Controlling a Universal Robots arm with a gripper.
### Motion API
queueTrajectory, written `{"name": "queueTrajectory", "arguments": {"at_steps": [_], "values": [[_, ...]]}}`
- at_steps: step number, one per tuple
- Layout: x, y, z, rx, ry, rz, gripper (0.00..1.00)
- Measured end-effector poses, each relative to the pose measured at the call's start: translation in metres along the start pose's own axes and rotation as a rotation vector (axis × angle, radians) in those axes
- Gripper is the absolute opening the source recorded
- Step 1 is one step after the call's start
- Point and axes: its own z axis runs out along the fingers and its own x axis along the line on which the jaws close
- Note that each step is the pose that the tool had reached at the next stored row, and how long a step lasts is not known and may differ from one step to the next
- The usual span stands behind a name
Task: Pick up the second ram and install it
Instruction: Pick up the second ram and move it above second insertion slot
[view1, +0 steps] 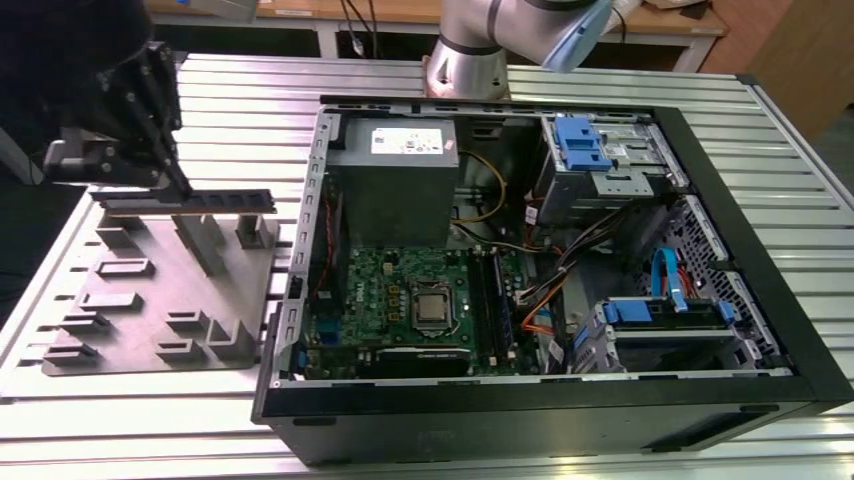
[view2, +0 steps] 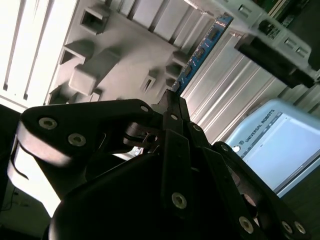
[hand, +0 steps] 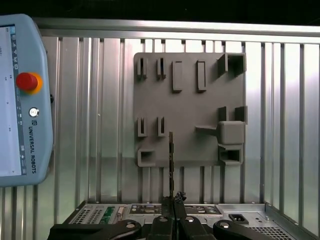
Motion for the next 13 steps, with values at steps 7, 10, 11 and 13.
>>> {"name": "queueTrajectory", "arguments": {"at_steps": [7,10,11,13], "values": [[0.0000,-0.0265,0.0000,-0.0001,0.0000,0.000,0.08],[0.0001,-0.0370,0.0000,-0.0001,0.0000,0.000,0.08],[0.0000,-0.0405,0.0000,-0.0001,0.0000,0.000,0.08],[0.0000,-0.0476,0.0001,0.0000,0.0000,0.000,0.08]]}}
